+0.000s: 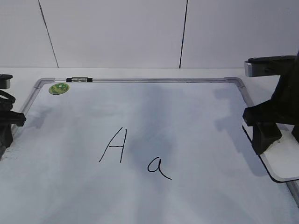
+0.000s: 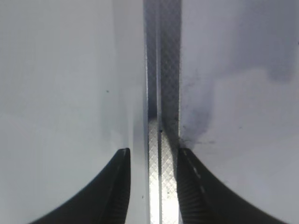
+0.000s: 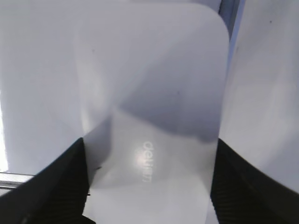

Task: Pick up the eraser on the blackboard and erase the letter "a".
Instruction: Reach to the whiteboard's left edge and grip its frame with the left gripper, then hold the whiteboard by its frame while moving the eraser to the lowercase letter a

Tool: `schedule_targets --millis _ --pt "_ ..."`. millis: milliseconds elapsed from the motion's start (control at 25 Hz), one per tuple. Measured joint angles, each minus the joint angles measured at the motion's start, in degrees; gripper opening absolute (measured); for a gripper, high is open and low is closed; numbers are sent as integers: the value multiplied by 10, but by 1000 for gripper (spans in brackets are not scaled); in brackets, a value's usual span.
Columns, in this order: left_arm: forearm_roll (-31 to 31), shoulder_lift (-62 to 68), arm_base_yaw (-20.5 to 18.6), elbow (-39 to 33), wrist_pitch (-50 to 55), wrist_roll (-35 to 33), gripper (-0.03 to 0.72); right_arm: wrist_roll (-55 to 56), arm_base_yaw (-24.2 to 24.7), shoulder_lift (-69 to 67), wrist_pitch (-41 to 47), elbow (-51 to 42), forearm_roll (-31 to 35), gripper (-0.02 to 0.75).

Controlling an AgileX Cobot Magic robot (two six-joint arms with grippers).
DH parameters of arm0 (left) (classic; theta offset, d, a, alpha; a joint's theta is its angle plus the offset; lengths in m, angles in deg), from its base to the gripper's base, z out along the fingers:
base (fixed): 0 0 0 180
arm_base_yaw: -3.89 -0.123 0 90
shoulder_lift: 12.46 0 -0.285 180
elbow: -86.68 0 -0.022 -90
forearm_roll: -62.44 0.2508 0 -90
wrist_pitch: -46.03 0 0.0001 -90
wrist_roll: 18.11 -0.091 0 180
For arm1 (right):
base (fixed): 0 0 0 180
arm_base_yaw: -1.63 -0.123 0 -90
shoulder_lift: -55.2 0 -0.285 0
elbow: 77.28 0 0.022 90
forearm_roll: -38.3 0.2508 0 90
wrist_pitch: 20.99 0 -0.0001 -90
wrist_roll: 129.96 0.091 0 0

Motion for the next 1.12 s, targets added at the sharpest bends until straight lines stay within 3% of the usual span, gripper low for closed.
schedule_targets --millis 1120 --pt "-14 2 -18 5 7 0 237 -1 0 0 0 1 0 562"
